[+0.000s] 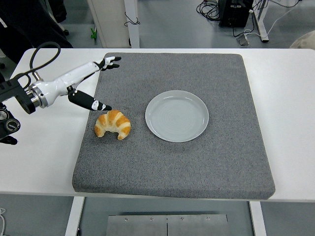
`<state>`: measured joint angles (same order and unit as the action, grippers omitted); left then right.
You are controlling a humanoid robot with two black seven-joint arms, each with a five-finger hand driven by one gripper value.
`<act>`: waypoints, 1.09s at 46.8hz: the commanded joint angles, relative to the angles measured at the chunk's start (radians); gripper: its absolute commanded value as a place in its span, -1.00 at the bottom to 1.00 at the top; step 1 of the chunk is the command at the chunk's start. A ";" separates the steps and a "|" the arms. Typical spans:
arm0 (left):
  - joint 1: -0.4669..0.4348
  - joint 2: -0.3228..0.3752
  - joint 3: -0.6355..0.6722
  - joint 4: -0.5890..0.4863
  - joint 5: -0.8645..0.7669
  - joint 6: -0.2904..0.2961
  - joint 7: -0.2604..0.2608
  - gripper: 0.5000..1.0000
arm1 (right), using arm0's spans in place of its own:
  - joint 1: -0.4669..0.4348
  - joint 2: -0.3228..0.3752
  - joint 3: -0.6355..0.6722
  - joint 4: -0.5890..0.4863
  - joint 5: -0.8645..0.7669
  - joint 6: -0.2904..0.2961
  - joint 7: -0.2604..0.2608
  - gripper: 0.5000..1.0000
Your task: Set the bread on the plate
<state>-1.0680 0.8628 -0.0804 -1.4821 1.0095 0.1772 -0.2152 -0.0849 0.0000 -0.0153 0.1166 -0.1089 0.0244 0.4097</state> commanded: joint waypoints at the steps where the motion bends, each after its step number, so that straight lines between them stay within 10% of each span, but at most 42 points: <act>1: 0.003 0.007 0.001 -0.003 0.049 -0.001 0.023 0.88 | -0.001 0.000 0.000 0.000 0.000 0.000 0.000 1.00; 51: 0.068 -0.096 0.097 0.052 0.216 0.088 0.123 0.87 | 0.000 0.000 0.000 0.000 0.000 0.000 0.000 1.00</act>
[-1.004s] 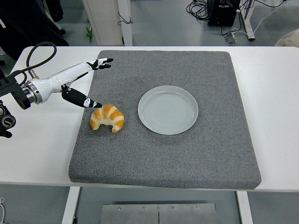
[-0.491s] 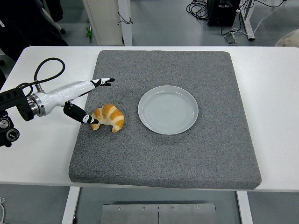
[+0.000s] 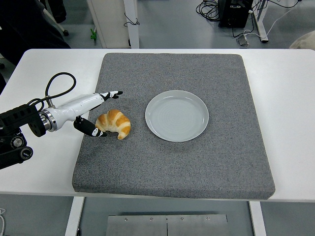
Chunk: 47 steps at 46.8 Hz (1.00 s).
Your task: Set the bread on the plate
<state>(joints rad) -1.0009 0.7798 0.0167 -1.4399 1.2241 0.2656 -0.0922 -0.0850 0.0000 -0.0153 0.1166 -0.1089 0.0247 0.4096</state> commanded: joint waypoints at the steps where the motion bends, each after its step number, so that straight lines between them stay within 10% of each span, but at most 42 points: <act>1: 0.001 -0.017 0.000 0.013 0.002 0.000 0.000 0.87 | 0.001 0.000 0.000 0.000 0.000 0.000 0.000 1.00; 30: 0.021 -0.071 0.000 0.059 0.008 0.000 0.025 0.85 | 0.001 0.000 0.000 0.000 0.000 0.000 0.000 1.00; 47: 0.021 -0.097 -0.003 0.085 -0.003 -0.002 0.014 0.18 | 0.001 0.000 0.000 0.000 0.000 0.000 0.000 1.00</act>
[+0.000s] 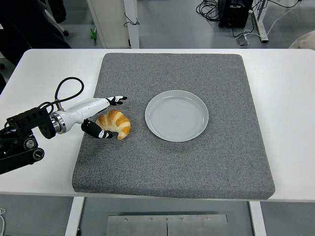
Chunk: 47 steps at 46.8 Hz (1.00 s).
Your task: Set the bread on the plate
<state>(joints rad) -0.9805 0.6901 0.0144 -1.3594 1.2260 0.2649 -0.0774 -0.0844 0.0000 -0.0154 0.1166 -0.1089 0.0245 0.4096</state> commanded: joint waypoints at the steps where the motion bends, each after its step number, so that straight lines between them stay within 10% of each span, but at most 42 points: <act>1: 0.000 -0.007 -0.001 0.005 -0.006 -0.001 -0.001 0.13 | 0.000 0.000 0.000 0.000 0.000 0.000 0.000 1.00; 17: -0.006 -0.004 -0.013 0.005 -0.014 -0.010 -0.004 -0.34 | 0.000 0.000 0.000 0.000 0.000 0.000 0.000 1.00; 47: -0.069 0.062 -0.188 0.003 -0.013 -0.095 -0.004 -0.31 | 0.000 0.000 0.000 0.000 0.000 0.000 0.000 1.00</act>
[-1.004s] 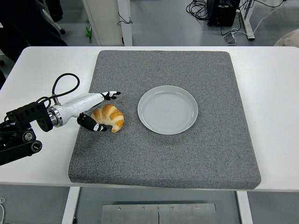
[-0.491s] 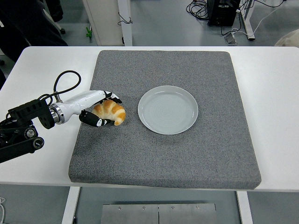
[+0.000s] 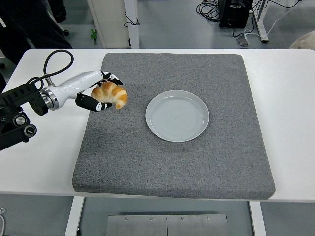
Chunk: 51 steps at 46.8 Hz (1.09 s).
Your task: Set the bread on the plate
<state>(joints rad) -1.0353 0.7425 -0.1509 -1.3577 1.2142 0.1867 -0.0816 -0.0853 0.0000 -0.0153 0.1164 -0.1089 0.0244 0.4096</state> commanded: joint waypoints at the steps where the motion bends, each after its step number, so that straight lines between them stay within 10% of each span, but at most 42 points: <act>1: -0.019 0.012 -0.035 0.002 -0.001 -0.026 0.000 -0.31 | 0.001 0.000 0.000 0.000 0.000 0.000 0.000 1.00; 27: -0.144 -0.034 -0.193 0.025 0.014 -0.179 0.005 -0.28 | 0.001 0.000 0.000 0.000 0.000 0.000 0.000 1.00; 51: -0.154 -0.182 -0.203 0.026 0.116 -0.182 0.009 -0.26 | 0.001 0.000 0.000 0.000 0.000 0.000 0.000 1.00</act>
<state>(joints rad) -1.1913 0.5792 -0.3548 -1.3299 1.3083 0.0033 -0.0724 -0.0853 0.0000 -0.0154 0.1166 -0.1089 0.0245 0.4095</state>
